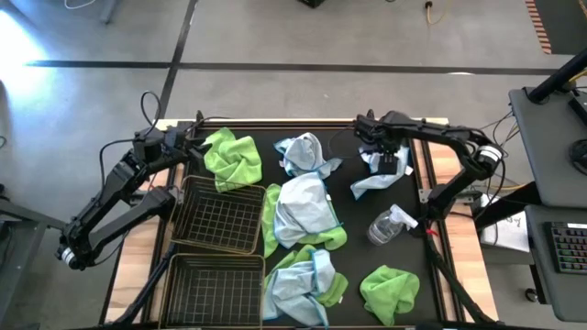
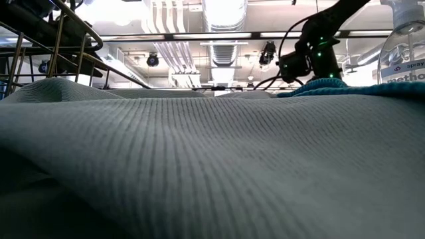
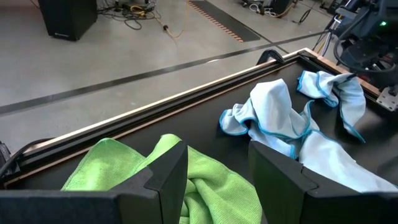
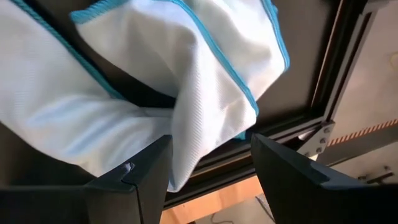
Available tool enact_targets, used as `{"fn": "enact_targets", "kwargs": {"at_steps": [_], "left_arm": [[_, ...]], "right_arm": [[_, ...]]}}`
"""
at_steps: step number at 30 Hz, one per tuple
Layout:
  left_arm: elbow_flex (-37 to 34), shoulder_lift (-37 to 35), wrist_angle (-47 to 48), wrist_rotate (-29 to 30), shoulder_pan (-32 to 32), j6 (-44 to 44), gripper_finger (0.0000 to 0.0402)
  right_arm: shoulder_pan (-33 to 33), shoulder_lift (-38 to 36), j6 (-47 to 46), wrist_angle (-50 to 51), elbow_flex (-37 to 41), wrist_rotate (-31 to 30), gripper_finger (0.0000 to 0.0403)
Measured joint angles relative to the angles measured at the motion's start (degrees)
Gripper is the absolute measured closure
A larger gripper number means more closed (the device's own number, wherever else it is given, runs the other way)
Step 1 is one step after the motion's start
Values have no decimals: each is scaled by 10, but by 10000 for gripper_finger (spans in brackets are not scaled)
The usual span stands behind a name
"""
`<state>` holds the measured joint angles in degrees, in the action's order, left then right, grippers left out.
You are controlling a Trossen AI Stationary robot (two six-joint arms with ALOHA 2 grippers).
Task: Sort microfiber towel by color & place in baskets
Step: Put the top right light blue towel into the top wire basket
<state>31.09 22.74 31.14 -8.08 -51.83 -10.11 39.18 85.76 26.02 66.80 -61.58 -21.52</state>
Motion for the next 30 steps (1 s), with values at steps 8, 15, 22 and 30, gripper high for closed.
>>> {"fn": "enact_targets", "kwargs": {"at_steps": [8,15,22,30], "left_arm": [[0,0,0,0,0,0,247],[0,0,0,0,0,0,247],[0,0,0,0,0,0,247],[-1,0,0,0,0,0,247]], "right_arm": [[27,0,-6,-5,18,7,188],[27,0,-7,-23,66,9,188],[27,0,-61,-32,76,9,190],[27,0,-97,-31,76,9,290]]}}
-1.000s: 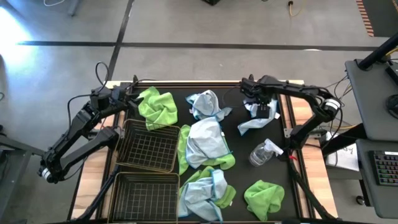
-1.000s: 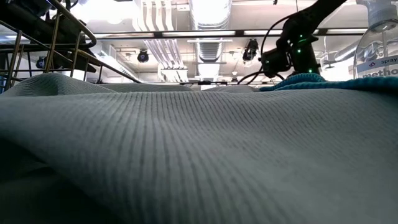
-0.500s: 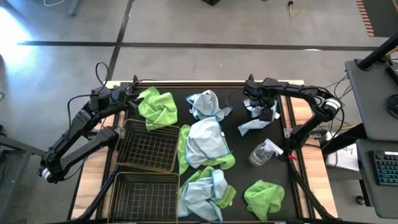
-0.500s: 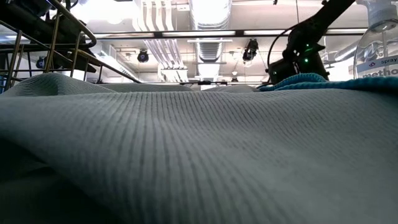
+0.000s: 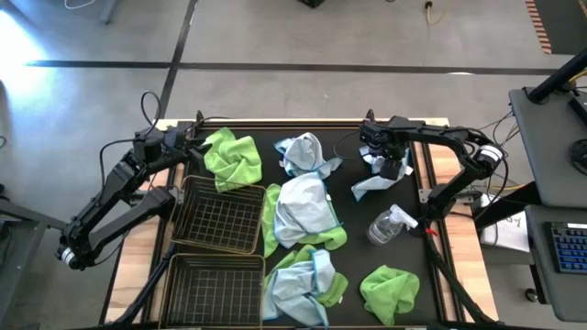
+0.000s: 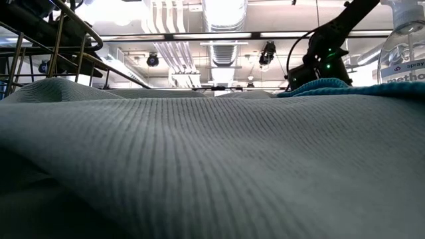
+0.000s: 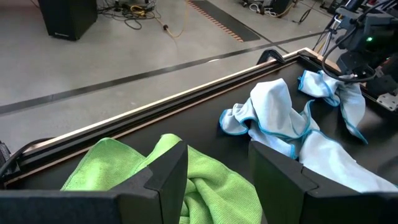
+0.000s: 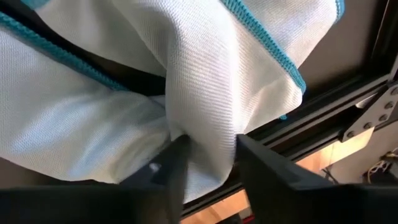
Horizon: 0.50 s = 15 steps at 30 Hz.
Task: Sort microfiber towel by color & place in baskets
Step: Put the top right light blue towel into the top wire basket
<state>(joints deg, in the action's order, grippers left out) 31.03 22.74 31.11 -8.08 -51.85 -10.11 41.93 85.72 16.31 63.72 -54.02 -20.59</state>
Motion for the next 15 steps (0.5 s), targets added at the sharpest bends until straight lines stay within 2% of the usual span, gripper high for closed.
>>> {"fn": "enact_targets", "kwargs": {"at_steps": [5,12,15], "left_arm": [[0,0,-1,0,0,0,247],[0,0,-2,0,0,-6,247],[0,0,-2,0,0,-10,247]], "right_arm": [[0,0,-19,-4,0,0,382],[0,-4,-51,-14,-19,5,392],[0,-13,-54,-18,-51,37,393]]}}
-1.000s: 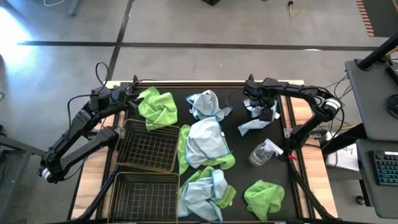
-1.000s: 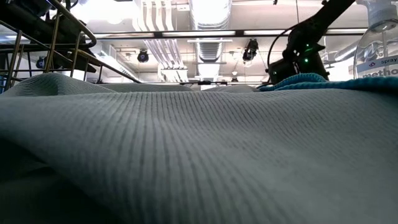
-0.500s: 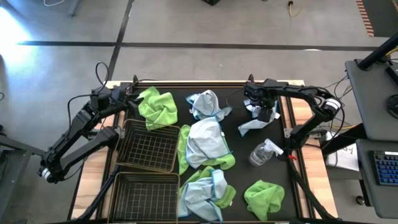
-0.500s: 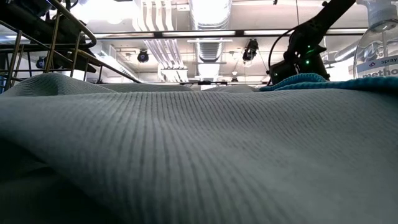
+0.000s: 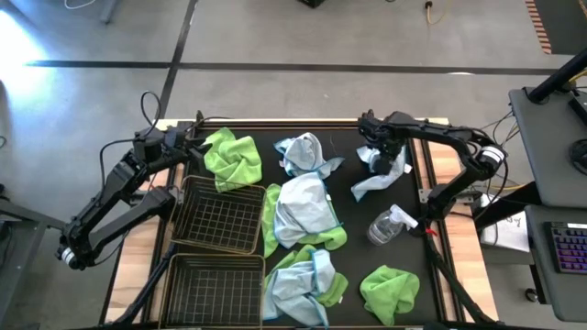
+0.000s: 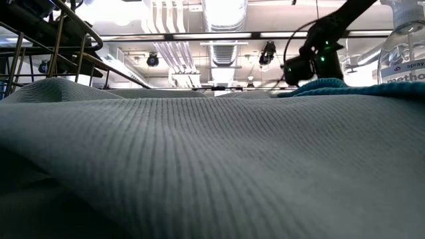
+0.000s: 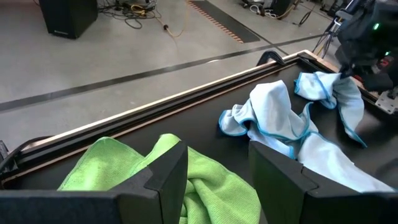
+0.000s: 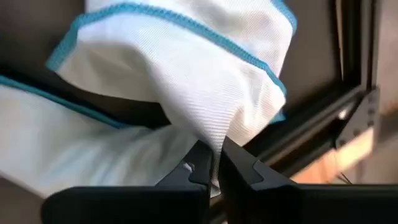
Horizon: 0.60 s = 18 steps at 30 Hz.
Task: Sort microfiber towel by color & place in baskets
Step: Put the top right light blue towel into the top wire basket
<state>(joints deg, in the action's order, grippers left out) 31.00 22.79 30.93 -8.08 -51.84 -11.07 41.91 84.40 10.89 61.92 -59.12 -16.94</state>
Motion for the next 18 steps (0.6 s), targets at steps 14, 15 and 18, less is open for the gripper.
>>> {"fn": "enact_targets", "kwargs": {"at_steps": [14,15,18], "left_arm": [[-4,3,-65,-65,8,-66,247],[-7,5,-82,-76,11,-71,247],[-24,12,-156,-93,24,-95,247]], "right_arm": [[-34,-76,-114,-257,-92,295,393],[-42,-81,-121,-277,-92,295,393],[-70,-93,-137,-330,-92,295,393]]}}
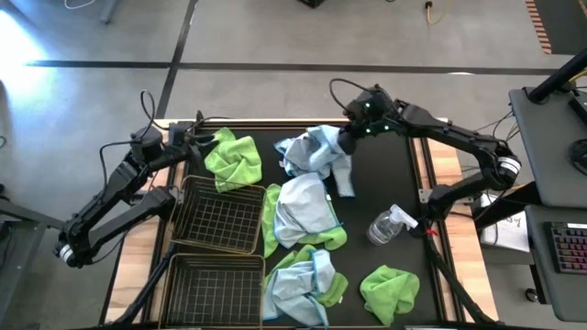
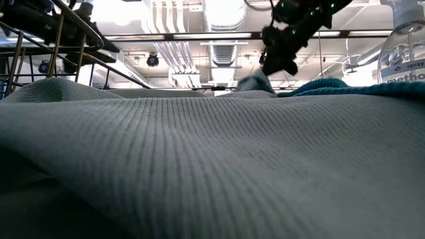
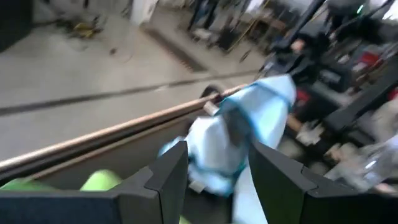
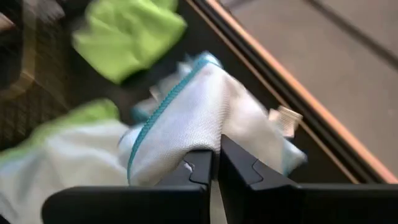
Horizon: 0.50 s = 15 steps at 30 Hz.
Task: Sort microfiber towel by color & place in baskets
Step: Put the top right light blue towel into the top wire basket
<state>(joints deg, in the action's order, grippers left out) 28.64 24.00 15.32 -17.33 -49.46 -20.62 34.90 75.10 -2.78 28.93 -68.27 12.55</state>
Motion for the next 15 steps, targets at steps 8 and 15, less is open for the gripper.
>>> {"fn": "enact_targets", "kwargs": {"at_steps": [8,15], "left_arm": [[-77,56,-242,-3,70,-62,247],[-99,145,-453,-2,156,-71,247]], "right_arm": [[-72,-5,-51,-138,0,-1,393],[-112,16,-92,-210,1,-5,393]]}}
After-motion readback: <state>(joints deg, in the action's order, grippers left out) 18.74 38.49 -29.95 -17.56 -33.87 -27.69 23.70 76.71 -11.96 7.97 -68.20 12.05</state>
